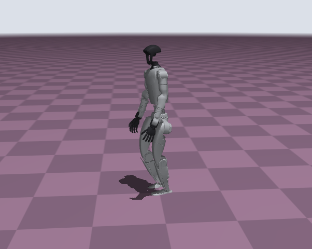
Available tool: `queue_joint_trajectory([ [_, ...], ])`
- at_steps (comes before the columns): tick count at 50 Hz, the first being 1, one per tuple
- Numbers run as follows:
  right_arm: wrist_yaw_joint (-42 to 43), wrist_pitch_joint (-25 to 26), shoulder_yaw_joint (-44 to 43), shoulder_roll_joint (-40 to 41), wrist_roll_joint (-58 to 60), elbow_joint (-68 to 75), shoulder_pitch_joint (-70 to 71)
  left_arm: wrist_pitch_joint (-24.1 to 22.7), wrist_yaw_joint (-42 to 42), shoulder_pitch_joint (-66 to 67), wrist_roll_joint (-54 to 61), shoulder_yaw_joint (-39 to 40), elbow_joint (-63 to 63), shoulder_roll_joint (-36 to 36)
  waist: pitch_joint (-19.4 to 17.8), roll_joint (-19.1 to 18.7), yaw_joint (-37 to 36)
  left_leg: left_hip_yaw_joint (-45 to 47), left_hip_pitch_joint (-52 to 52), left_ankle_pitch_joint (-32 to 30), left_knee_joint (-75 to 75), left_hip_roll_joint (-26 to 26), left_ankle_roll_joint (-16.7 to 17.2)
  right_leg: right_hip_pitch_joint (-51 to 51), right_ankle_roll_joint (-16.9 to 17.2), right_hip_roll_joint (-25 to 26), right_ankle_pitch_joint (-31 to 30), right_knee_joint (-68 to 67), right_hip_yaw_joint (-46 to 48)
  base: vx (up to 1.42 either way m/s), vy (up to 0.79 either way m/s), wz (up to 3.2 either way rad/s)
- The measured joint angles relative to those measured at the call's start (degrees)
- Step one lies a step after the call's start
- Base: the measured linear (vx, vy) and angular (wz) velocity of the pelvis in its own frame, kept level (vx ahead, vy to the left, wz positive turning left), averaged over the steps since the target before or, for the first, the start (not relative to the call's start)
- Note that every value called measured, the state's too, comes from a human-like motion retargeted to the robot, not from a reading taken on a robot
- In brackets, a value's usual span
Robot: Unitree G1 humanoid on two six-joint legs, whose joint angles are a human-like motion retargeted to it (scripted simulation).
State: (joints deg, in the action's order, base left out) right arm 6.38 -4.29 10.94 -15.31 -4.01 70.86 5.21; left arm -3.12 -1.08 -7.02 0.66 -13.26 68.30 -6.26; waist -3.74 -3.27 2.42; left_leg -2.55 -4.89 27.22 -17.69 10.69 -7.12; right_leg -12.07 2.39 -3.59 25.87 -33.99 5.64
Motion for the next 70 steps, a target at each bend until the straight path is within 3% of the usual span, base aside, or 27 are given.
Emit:
queue_joint_trajectory([
  [10,0.8,-1.0,-0.4,-0.8,-1.3,-3.4,-1.3,0.0,-0.5,-0.5,-0.8,-2.3,0.8,0.3,-1.5,0.4,4.0,-3.0,3.6,-0.6,5.3,2.6,-0.2,-17.5,0.0,-5.3,-2.4,-23.1,-0.1,0.15,0.03,0.24],
  [13,1.3,-0.8,-1.0,-0.8,-1.8,-3.8,-2.2,-0.1,-0.8,-0.9,-0.7,-2.3,0.8,0.6,-1.8,-0.3,5.4,-4.4,4.9,-0.2,6.8,2.1,-0.6,-21.7,1.3,-5.2,-4.6,-20.0,-0.4,0.28,0.00,0.30],
  [22,2.0,0.3,-3.9,-0.7,-4.1,-3.1,-2.7,-1.1,-1.0,-0.7,-1.8,-2.8,0.0,1.0,-1.9,-2.9,6.6,-7.3,7.7,3.8,7.0,0.1,-1.3,-27.0,7.8,-1.6,-15.5,5.5,-1.9,0.35,-0.07,0.15],
  [29,3.0,0.7,-5.5,-0.3,-4.5,-1.6,-5.6,-0.9,-0.7,1.6,-3.1,-3.1,0.6,1.2,-0.1,-3.0,6.1,-7.6,9.8,8.0,1.3,-0.7,-0.6,-27.1,7.3,-0.5,-19.7,5.0,-1.5,0.42,-0.13,0.01],
  [33,3.1,0.9,-5.8,-0.2,-4.4,0.0,-6.0,-0.4,0.1,2.1,-2.7,-2.3,2.6,1.2,-0.1,-4.7,6.6,-7.7,10.9,6.1,-4.9,-3.4,2.3,-24.3,4.8,2.3,-18.7,2.7,-0.7,0.47,-0.14,-0.07],
  [40,2.0,0.6,-4.1,0.7,-3.0,0.4,-7.9,-0.3,0.5,3.5,-0.9,-1.3,5.3,0.8,0.3,-7.7,6.0,-5.2,5.2,-7.4,-29.9,-9.2,10.2,-15.4,0.1,9.4,-15.1,5.8,-0.3,0.44,-0.15,-0.20],
  [44,1.3,0.4,-3.3,0.6,-2.1,-0.9,-8.7,-0.3,0.3,3.0,0.1,-0.6,4.0,-0.3,0.9,-7.8,4.1,-1.1,-3.1,-9.2,-45.9,-13.3,9.1,-9.7,-1.5,11.7,-12.9,9.5,-0.7,0.41,-0.15,-0.17],
  [49,0.4,0.5,-2.7,0.3,-0.7,-2.1,-8.6,-0.6,-0.6,1.5,1.3,1.0,0.5,-1.4,1.0,-6.5,0.0,1.7,-13.3,-1.1,-54.2,-15.3,4.9,-2.3,-1.6,12.8,-10.8,14.4,-2.3,0.40,-0.14,-0.27],
  [56,-0.9,0.3,-2.0,-0.4,0.9,-4.0,-6.4,-1.6,-1.4,0.3,2.3,2.8,-2.9,-1.4,-0.8,-4.7,-4.8,3.4,-22.8,4.8,-41.2,-13.1,3.7,8.2,-1.1,12.2,-7.9,20.0,-5.6,0.41,-0.09,-0.37],
  [65,-0.6,-0.9,-0.5,-1.8,2.5,-7.8,-4.4,-1.4,-1.7,2.5,2.6,3.4,-1.9,0.0,-0.2,-3.6,-5.4,2.6,-27.3,-1.5,-8.8,-7.5,6.2,16.4,-0.6,11.3,-3.5,22.3,-7.3,0.43,0.04,-0.11],
  [70,0.2,-1.4,-0.7,-2.1,2.8,-9.7,-5.0,-1.0,-2.3,5.1,2.9,3.8,-0.4,0.6,1.5,-2.7,-5.1,2.6,-28.5,-3.4,-5.9,-5.7,5.1,18.4,-0.1,11.0,-1.1,18.8,-7.8,0.48,0.08,-0.02],
])
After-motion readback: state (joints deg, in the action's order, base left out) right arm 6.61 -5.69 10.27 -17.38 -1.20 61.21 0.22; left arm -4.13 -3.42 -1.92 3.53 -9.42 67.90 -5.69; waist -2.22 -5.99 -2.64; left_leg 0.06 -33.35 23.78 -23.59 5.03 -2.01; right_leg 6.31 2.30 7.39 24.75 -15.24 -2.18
